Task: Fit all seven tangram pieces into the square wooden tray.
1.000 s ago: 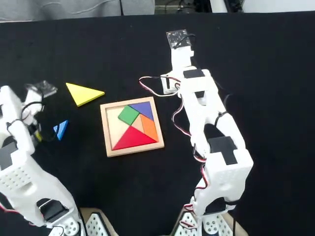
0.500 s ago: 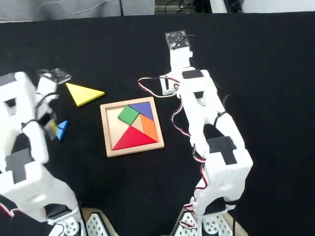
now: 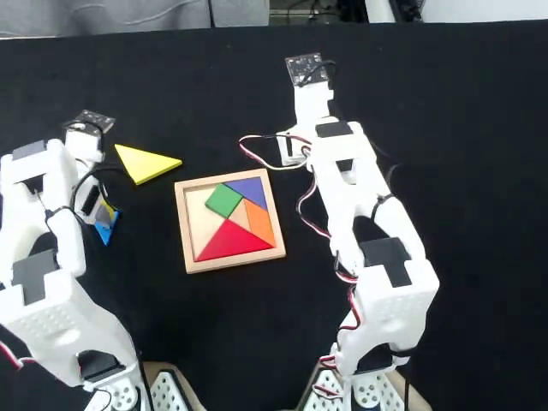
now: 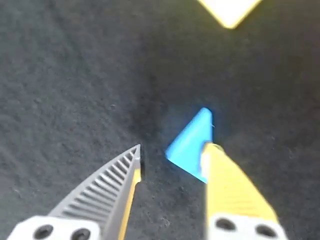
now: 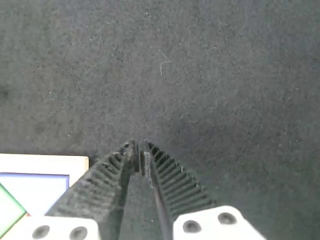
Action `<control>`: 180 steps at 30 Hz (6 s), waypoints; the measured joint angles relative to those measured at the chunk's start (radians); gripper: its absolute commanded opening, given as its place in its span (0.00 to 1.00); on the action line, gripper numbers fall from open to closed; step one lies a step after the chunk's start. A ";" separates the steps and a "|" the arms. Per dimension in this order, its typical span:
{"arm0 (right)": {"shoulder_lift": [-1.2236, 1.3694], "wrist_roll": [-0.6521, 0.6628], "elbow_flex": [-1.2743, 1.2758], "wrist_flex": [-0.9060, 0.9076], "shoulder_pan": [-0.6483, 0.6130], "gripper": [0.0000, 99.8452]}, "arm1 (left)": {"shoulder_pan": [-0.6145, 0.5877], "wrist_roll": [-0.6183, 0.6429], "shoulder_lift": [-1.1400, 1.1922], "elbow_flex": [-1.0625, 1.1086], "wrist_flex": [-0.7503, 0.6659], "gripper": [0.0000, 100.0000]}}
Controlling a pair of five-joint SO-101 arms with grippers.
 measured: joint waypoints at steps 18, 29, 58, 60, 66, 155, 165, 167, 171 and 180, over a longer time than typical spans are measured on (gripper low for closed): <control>0.000 0.000 0.000 0.000 -0.002 0.01 | -0.002 0.005 0.104 -0.055 -0.005 0.22; 0.000 0.000 0.000 0.000 -0.002 0.01 | 0.161 0.028 0.060 -0.077 0.275 0.11; 0.000 0.000 0.000 0.000 -0.002 0.01 | 0.180 0.028 0.017 0.064 0.089 0.22; 0.000 0.000 0.000 0.000 -0.002 0.01 | 0.180 0.028 0.017 0.072 0.080 0.22; 0.000 0.000 0.000 0.000 -0.002 0.01 | 0.180 0.026 0.015 0.081 0.063 0.15; 0.000 -0.072 0.000 -0.178 0.245 0.01 | 0.582 -0.404 0.295 -0.554 0.298 0.21; 0.000 -0.072 0.000 -0.178 0.245 0.01 | 0.566 -0.423 0.390 -0.589 0.249 0.21; 0.000 -0.072 0.000 -0.178 0.245 0.01 | 0.565 -0.408 0.410 -0.626 0.250 0.21; 0.000 -0.072 0.000 -0.178 0.245 0.01 | 0.565 -0.334 0.428 -0.697 0.255 0.21; 0.000 -0.072 0.000 -0.178 0.245 0.01 | 0.565 -0.339 0.442 -0.818 0.353 0.21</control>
